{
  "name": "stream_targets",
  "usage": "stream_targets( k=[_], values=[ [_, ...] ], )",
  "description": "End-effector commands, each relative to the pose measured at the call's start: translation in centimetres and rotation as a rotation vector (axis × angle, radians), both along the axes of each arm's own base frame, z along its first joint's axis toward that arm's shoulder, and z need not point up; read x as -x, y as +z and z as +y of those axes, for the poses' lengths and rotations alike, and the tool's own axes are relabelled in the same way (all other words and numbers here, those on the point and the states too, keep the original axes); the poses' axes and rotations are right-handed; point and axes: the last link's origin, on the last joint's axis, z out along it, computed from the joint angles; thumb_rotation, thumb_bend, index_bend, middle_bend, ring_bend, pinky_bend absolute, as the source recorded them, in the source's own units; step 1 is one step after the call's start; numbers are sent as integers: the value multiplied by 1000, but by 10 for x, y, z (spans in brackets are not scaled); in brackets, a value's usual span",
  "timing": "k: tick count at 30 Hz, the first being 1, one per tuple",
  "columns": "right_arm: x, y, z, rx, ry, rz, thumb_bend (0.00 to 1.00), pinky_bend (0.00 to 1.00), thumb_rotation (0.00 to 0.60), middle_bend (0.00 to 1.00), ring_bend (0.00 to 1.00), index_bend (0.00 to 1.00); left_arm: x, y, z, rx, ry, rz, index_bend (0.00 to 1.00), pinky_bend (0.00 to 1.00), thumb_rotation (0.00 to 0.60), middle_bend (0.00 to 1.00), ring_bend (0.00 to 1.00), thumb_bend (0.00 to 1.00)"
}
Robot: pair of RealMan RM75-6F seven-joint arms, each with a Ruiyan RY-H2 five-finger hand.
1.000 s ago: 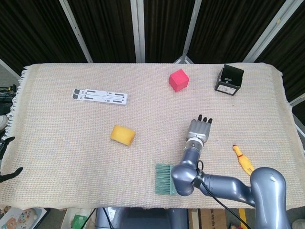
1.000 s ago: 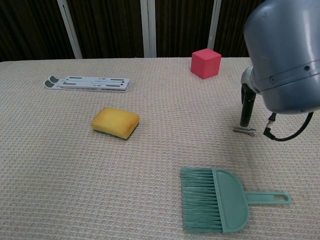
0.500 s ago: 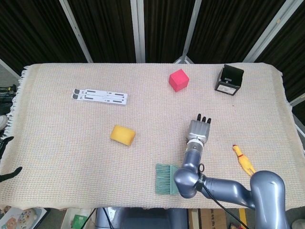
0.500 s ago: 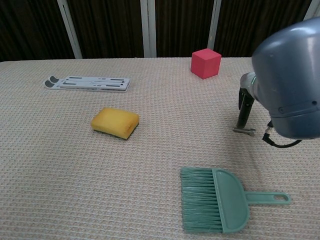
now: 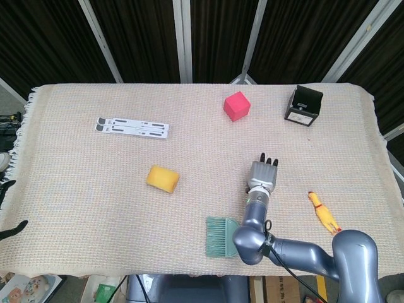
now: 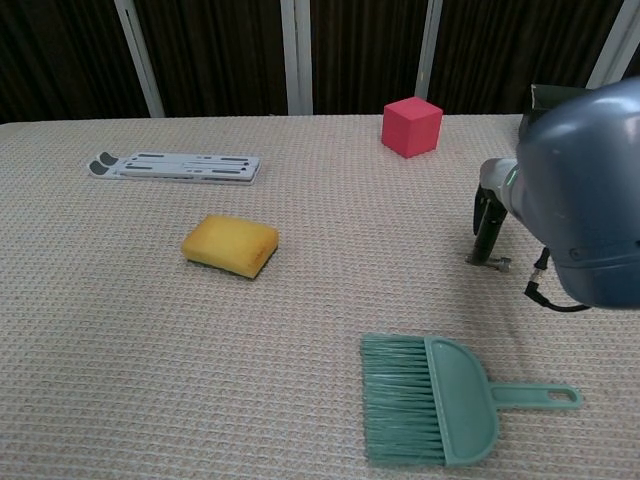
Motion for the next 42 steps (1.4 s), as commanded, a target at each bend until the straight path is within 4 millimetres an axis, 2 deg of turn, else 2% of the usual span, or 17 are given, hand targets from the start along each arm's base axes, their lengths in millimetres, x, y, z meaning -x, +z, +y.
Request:
stream_targets(
  k=[1, 11, 21, 42],
  values=[
    [3, -2, 2, 7, 10, -22, 186, 0, 600, 27, 107, 476, 0, -1, 1, 1, 2, 3, 168, 0, 600, 0, 0, 235],
    [12, -3, 5, 20, 14, -49, 187, 0, 600, 29, 110, 491, 0, -1, 0, -2, 3, 7, 168, 0, 600, 0, 0, 235],
    [14, -4, 4, 27, 30, -63, 265, 0, 600, 44, 120, 530, 0, -2, 1, -2, 5, 10, 168, 0, 600, 0, 0, 236],
    [17, -10, 8, 17, 42, -78, 266, 0, 600, 48, 122, 546, -1, -1, 0, -9, 4, 10, 168, 0, 600, 0, 0, 236]
  ],
)
